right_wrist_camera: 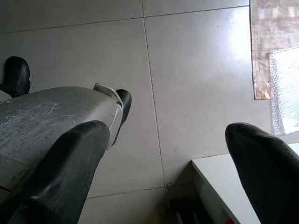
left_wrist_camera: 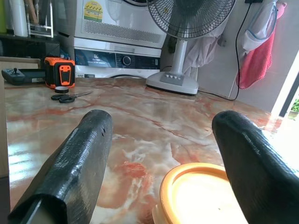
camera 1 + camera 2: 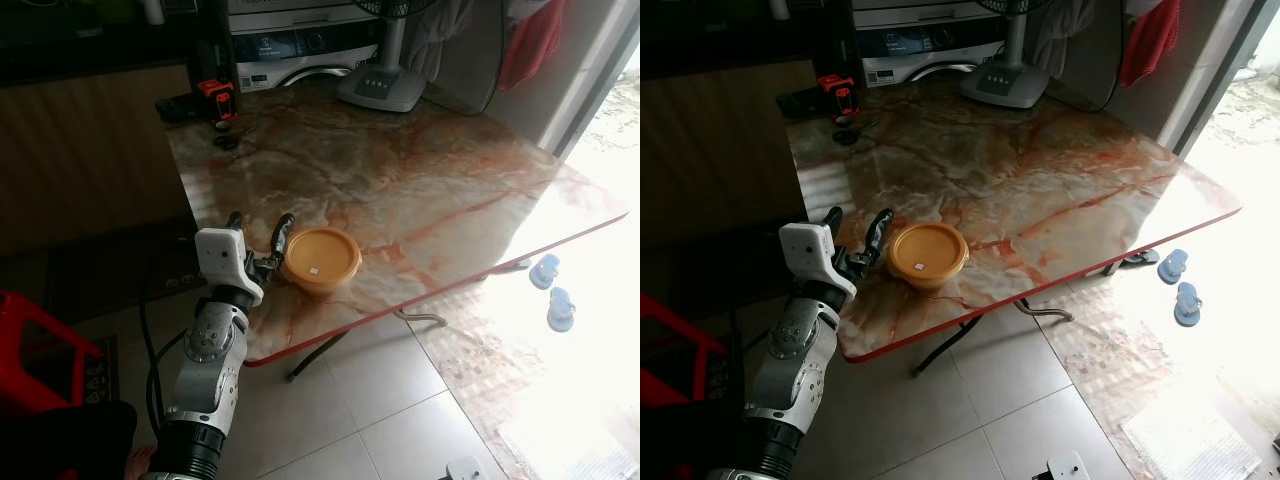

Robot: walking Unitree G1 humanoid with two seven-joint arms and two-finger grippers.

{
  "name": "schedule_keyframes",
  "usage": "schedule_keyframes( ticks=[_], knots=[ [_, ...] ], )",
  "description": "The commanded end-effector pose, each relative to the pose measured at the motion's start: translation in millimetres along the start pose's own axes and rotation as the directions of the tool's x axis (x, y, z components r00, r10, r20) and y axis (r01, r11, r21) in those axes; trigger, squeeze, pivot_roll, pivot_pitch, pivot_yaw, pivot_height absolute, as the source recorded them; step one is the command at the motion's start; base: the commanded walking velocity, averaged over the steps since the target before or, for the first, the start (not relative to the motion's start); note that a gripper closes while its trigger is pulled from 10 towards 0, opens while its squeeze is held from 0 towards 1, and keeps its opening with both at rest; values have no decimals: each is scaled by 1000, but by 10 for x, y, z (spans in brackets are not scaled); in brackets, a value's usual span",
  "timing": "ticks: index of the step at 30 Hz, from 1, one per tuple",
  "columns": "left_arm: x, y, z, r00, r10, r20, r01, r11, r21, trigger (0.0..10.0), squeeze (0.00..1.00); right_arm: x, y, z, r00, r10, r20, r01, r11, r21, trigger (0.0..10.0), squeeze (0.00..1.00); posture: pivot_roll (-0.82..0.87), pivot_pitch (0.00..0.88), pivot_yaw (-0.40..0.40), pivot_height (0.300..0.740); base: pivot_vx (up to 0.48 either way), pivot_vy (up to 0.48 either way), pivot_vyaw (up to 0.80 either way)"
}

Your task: Restocking fridge

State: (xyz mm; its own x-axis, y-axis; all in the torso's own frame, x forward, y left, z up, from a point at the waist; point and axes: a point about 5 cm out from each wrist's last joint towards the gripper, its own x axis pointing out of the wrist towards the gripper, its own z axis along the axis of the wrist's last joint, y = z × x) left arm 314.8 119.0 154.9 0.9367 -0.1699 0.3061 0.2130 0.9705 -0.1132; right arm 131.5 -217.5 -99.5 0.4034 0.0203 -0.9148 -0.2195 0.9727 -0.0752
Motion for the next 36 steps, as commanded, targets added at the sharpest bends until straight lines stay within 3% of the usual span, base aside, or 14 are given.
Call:
schedule_keyframes(
  ticks=[1,20,24,30,31,36],
  knots=[
    [6,-7,-12,1000,-5,-14,4,1000,-11,10000,0,-6,-15,-22,1000,-2,-7,2,1000,-4,10000,0,-86,33,-38,740,0,0,0],
    [0,3,-17,1000,-7,-18,7,1000,-6,10000,0,-3,-2,-14,1000,6,-6,-6,1000,-14,10000,0,-74,37,-38,740,211,0,0],
    [-25,-35,-79,998,-40,-56,39,999,-18,10000,0,-3,-2,-13,1000,6,-5,-6,1000,-17,10000,0,-74,38,-38,740,63,0,0],
    [-80,-135,-179,989,-85,-122,66,986,-155,10000,0,-3,-2,-16,1000,7,-9,-7,1000,-22,10000,0,-72,43,-39,740,0,0,0],
    [-102,-174,-215,985,-96,-142,64,975,-214,10000,0,-3,-2,-15,1000,8,-9,-8,1000,-24,10000,0,-72,43,-39,740,0,0,0],
    [-99,-210,-258,984,-68,-167,5,937,-350,10000,0,-2,-2,-11,1000,8,-8,-9,1000,-27,10000,0,-73,43,-39,740,0,0,0]
  ],
)
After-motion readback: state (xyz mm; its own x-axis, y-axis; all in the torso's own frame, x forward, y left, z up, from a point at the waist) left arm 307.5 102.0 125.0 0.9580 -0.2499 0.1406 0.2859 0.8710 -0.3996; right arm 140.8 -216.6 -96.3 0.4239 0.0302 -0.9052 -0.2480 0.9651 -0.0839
